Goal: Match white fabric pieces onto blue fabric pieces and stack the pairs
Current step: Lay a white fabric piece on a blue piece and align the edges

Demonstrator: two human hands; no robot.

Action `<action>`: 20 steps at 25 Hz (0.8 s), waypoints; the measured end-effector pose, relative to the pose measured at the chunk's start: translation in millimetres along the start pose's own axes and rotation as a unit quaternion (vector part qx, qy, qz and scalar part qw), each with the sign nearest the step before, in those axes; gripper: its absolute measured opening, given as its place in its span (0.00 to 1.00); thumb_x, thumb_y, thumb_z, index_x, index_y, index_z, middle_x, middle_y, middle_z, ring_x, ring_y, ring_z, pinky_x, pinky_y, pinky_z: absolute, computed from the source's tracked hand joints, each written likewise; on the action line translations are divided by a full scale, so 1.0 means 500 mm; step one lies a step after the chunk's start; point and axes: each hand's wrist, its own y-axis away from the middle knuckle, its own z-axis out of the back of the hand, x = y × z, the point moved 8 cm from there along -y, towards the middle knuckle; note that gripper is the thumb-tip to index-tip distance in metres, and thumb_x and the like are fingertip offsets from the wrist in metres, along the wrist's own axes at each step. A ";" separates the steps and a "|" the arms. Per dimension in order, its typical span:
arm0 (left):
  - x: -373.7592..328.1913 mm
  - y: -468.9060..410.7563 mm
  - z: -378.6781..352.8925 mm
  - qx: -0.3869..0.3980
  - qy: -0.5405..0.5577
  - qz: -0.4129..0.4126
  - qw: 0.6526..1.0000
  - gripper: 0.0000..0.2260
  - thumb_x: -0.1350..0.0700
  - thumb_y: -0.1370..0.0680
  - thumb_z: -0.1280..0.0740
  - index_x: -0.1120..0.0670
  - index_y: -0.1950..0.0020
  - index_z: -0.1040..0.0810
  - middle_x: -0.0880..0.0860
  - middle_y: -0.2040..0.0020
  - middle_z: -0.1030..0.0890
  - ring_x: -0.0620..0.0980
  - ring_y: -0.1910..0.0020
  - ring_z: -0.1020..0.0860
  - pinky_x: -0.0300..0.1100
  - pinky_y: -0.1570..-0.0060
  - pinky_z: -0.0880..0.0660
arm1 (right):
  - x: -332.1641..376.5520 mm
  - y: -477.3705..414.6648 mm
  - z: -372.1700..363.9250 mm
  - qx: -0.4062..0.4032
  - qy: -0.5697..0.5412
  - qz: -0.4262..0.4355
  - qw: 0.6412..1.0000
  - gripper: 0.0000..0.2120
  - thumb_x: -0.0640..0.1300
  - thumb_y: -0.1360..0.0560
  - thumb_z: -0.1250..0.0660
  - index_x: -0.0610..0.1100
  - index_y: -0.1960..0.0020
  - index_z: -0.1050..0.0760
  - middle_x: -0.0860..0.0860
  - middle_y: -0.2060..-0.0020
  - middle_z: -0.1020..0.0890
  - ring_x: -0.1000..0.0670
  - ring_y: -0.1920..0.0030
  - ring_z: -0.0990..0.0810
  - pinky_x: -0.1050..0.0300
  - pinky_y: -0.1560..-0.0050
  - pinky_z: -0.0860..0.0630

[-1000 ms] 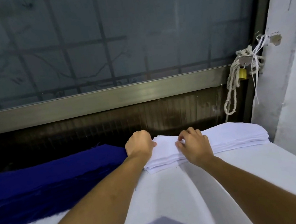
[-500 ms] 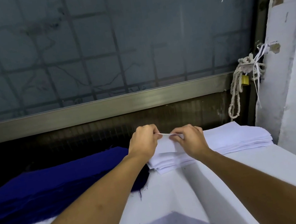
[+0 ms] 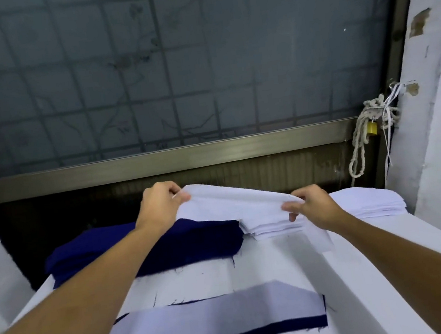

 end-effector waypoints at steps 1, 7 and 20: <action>0.020 0.016 0.027 -0.004 0.000 0.003 1.000 0.07 0.48 0.23 0.26 0.50 0.57 0.18 0.49 0.64 0.21 0.44 0.64 0.25 0.37 0.67 0.34 | 0.011 0.016 -0.013 0.034 -0.030 -0.004 0.999 0.10 0.46 0.24 0.27 0.43 0.62 0.19 0.51 0.70 0.16 0.59 0.73 0.27 0.61 0.67 0.30; 0.148 0.120 0.134 0.020 -0.030 0.038 0.999 0.08 0.48 0.23 0.26 0.50 0.59 0.18 0.51 0.65 0.19 0.49 0.64 0.23 0.42 0.65 0.29 | 0.042 0.126 -0.112 0.220 -0.023 -0.086 0.971 0.11 0.54 0.27 0.25 0.49 0.52 0.22 0.50 0.66 0.21 0.50 0.66 0.31 0.59 0.67 0.35; 0.356 0.288 0.109 0.147 0.038 0.162 0.975 0.11 0.55 0.21 0.28 0.60 0.60 0.17 0.51 0.68 0.27 0.48 0.68 0.28 0.39 0.68 0.31 | 0.009 0.226 -0.190 0.220 -0.049 -0.186 0.956 0.14 0.56 0.28 0.25 0.46 0.53 0.23 0.53 0.57 0.23 0.51 0.58 0.24 0.61 0.61 0.29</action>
